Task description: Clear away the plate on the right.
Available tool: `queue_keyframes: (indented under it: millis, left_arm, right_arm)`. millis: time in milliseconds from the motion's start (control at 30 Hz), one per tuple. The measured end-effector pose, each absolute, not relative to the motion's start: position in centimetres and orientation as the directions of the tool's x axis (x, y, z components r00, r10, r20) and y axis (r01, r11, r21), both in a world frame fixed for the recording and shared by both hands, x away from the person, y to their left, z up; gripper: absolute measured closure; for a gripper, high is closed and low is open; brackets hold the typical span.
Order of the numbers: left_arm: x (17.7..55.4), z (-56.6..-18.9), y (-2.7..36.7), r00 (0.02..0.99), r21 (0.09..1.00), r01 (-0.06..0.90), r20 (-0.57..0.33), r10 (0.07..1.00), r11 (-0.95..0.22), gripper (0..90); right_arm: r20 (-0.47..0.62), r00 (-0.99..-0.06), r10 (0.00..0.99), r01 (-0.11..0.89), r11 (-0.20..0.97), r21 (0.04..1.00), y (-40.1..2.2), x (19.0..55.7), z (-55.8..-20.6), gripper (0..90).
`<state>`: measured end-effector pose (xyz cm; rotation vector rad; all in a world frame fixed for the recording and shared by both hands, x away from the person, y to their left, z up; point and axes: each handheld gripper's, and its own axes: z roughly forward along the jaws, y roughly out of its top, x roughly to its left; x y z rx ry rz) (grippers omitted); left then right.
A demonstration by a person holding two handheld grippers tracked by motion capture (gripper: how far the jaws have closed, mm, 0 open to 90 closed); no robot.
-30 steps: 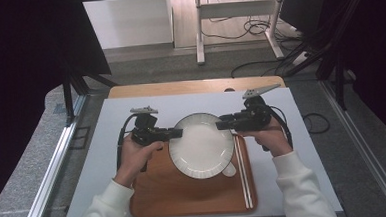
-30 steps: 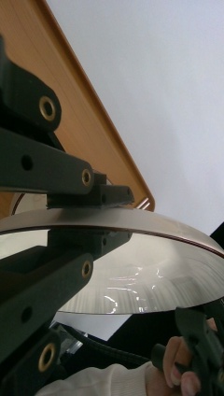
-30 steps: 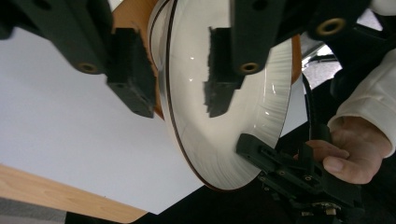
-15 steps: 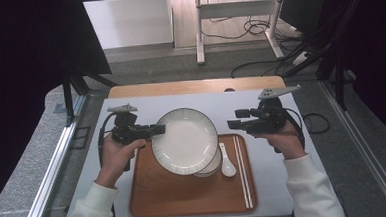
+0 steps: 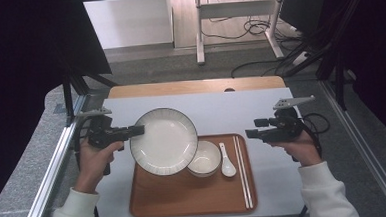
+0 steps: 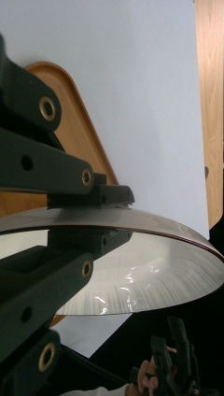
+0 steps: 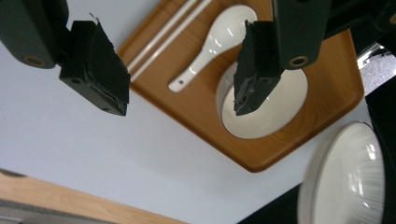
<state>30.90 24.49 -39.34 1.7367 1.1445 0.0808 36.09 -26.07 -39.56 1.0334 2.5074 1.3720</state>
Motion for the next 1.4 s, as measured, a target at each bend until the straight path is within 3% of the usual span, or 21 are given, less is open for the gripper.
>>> queue_keyframes:
  millis: [700,1400]
  left_arm:
    - [28.6,-41.9,30.8,0.45,0.723,0.69,-0.467,0.761,0.035,83.2]
    - [28.7,-44.7,30.0,0.457,0.681,0.732,-0.46,0.761,-0.028,83.1]
  right_arm:
    - [0.234,-0.731,0.641,0.557,0.362,0.748,-27.8,36.5,-41.0,34.8]
    - [0.231,-0.723,0.651,0.56,0.357,0.747,-28.6,36.6,-40.8,33.6]
